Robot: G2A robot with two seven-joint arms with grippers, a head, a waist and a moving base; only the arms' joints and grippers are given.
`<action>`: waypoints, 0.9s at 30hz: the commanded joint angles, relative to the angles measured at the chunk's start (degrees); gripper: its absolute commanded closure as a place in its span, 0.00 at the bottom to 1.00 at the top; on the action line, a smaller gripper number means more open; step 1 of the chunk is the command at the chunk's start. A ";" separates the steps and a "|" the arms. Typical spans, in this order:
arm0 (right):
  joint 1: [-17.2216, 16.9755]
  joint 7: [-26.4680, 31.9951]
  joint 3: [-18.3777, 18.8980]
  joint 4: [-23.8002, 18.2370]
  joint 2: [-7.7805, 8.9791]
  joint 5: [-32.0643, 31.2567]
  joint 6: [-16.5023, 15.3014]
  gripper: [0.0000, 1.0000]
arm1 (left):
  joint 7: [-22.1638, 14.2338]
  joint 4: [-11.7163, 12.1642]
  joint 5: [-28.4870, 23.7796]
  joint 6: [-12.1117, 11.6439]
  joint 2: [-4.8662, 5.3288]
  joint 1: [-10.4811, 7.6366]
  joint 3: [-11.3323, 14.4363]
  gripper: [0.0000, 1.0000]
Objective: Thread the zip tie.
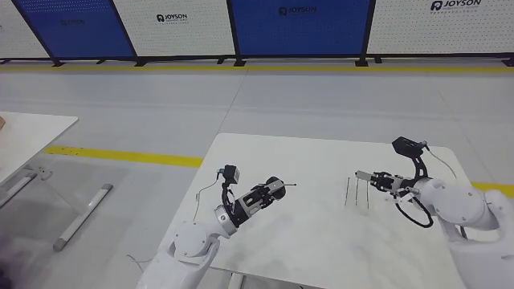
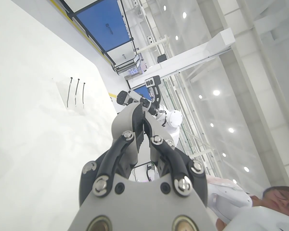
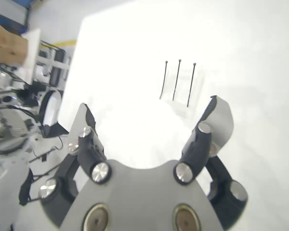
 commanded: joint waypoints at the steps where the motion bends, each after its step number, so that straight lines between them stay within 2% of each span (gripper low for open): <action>1: 2.49 2.26 -2.07 2.64 -0.26 -0.49 -1.23 0.00 | 0.00 0.00 0.00 0.00 0.00 0.00 0.00 1.00; 4: 5.08 3.61 -4.30 6.39 -0.78 1.78 -4.26 0.00 | 0.00 0.00 0.00 0.00 0.00 0.00 0.00 1.00; 6: 6.94 3.81 -5.68 8.91 -1.09 2.72 -7.55 0.00 | 0.00 0.00 0.00 0.00 0.00 0.00 0.00 1.00; 8: 8.11 1.97 -6.33 10.91 -1.27 1.70 -7.82 0.00 | 0.00 0.00 0.00 0.00 0.00 0.00 0.00 1.00; 24: 8.11 1.97 -6.33 10.91 -1.27 1.70 -7.82 0.00 | 0.00 0.00 0.00 0.00 0.00 0.00 0.00 1.00; 27: 8.30 1.81 -6.70 10.65 -1.25 1.33 -9.12 0.00 | 0.00 0.00 0.00 0.00 0.00 0.00 0.00 1.00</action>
